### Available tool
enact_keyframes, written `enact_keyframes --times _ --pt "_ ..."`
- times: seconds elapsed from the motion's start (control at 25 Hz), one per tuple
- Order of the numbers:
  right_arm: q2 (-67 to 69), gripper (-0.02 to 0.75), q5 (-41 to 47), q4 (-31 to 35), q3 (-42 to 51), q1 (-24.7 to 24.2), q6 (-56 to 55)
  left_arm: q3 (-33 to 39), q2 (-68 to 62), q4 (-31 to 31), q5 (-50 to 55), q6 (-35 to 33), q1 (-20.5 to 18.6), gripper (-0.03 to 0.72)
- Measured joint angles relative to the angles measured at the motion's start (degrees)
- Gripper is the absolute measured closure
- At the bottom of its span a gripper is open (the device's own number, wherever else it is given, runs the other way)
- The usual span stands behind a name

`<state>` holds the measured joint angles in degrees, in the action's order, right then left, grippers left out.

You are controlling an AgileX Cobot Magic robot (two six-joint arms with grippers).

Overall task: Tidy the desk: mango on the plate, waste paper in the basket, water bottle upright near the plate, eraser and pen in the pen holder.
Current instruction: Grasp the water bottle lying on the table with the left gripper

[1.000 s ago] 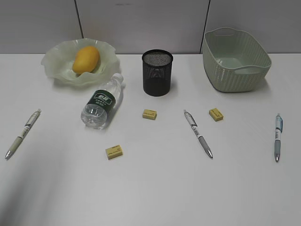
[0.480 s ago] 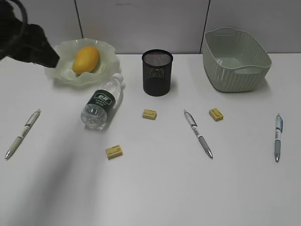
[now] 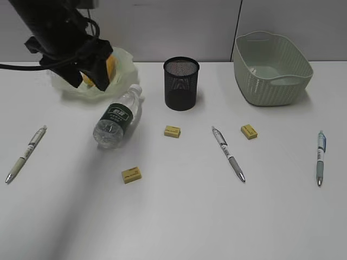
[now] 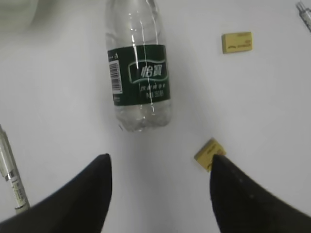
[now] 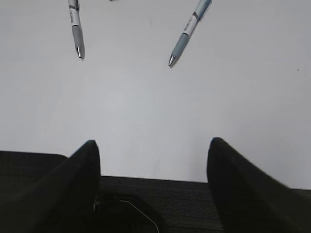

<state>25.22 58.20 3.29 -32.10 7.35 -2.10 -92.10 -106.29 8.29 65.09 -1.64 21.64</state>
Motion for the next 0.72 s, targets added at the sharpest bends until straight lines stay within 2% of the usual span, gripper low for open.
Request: enact_keyframes --times 0.28,0.4,0.52,0.72 --pt "0.0 0.198 0.0 0.0 0.0 0.0 0.0 -12.03 -12.0 -3.99 4.26 3.81 1.72 0.199" --pt "0.0 0.198 0.0 0.0 0.0 0.0 0.0 -16.24 -16.62 -4.42 4.32 5.29 2.11 0.165" --pt "0.0 0.198 0.0 0.0 0.0 0.0 0.0 -19.26 -19.66 -5.06 4.43 6.19 2.81 0.113" --pt "0.0 0.198 0.0 0.0 0.0 0.0 0.0 -22.48 -23.62 -10.03 4.49 7.85 4.39 0.095"
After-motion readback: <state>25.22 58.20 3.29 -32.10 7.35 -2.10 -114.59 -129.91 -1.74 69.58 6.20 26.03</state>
